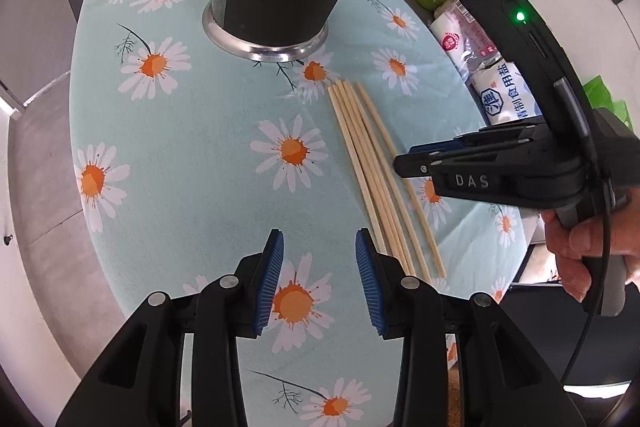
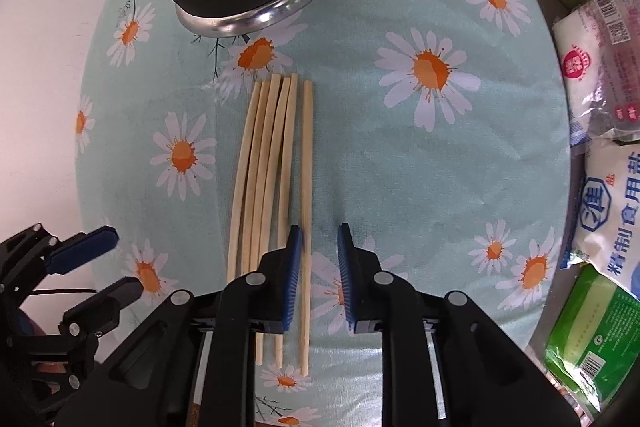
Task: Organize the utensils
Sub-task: 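Move both open tools back to the remaining chopstick pile, then close the right tool on a chopstick while the left tool approaches the pile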
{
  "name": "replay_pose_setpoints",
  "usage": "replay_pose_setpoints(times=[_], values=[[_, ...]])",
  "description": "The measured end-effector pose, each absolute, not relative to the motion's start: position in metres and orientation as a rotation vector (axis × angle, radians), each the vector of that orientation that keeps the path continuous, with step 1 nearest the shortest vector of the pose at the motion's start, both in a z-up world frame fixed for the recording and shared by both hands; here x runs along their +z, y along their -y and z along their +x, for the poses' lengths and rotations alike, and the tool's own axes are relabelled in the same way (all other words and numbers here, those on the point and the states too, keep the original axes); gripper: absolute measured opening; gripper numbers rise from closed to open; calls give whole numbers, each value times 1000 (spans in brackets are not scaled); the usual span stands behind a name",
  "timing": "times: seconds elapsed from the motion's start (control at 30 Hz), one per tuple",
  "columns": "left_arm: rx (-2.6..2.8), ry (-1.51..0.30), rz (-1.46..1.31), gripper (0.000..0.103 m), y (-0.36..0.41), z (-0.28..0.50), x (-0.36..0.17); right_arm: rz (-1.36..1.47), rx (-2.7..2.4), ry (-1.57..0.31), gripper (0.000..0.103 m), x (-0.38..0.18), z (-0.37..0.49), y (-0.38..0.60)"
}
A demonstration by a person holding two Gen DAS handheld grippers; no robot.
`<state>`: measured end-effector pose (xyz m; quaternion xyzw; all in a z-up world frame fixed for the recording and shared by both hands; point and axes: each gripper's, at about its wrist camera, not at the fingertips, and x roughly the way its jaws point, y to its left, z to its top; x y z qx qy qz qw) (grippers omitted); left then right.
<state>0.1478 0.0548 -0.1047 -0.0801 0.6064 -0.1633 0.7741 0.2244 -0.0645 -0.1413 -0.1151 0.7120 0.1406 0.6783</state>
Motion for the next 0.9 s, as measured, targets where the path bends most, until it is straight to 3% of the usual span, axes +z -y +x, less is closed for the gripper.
replay_pose_setpoints(times=[0.27,0.9], values=[[-315,-1327,-183,36,-55,154,-107,-332,285,-1583,6,-145,211,50],[-213,-1492,-252,36,-18,194,-126,-99,428,-1641,6,-124,232,131]])
